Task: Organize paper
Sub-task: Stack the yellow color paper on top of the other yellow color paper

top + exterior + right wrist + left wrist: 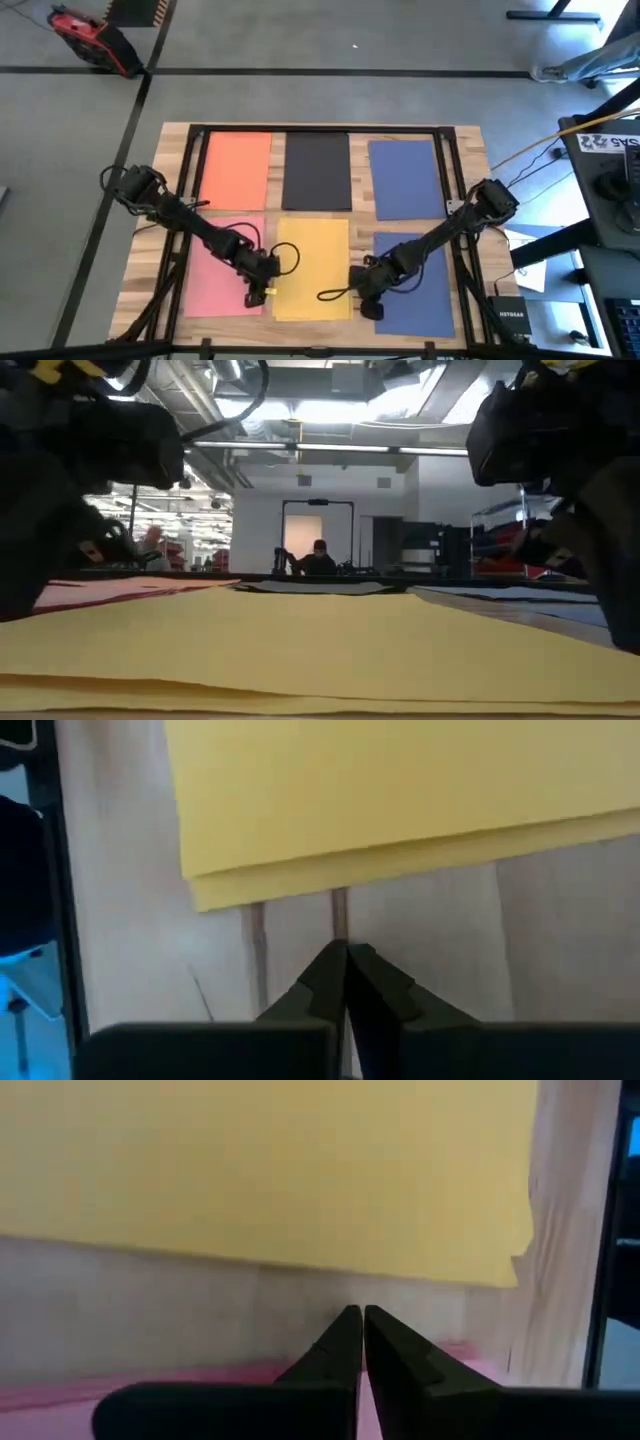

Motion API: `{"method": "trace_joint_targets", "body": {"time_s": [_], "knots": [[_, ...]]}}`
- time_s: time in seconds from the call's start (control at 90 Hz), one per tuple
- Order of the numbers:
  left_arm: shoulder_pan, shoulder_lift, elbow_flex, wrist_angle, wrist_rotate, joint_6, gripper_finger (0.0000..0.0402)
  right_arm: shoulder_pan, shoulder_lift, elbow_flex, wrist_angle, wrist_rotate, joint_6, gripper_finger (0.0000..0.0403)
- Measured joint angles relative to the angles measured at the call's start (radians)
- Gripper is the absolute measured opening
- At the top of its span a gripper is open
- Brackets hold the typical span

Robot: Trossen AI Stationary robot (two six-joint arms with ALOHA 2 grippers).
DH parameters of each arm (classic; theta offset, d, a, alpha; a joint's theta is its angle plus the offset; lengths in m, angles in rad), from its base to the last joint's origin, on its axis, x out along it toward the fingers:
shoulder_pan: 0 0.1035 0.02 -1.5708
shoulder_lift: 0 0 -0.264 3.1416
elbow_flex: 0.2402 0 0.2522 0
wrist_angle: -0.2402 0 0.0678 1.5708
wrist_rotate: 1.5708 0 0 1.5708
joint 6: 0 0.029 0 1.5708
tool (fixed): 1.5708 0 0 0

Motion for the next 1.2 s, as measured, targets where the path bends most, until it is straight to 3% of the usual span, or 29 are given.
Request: {"method": "trace_joint_targets", "body": {"time_s": [0.422,0.767,1.2], "knots": [[0.002,0.000,0.118,-0.262,-0.066,0.019,0.0000,0.004,0.004,0.056,-0.053,0.003,0.003,0.0000],[0.000,-0.001,0.129,-0.263,-0.091,-0.014,0.0000,0.004,0.009,0.056,-0.058,-0.025,0.004,0.0000],[-0.015,0.082,0.149,-0.226,-0.063,-0.023,0.0000,0.003,0.054,0.078,-0.034,-0.067,0.001,0.0000]]}}
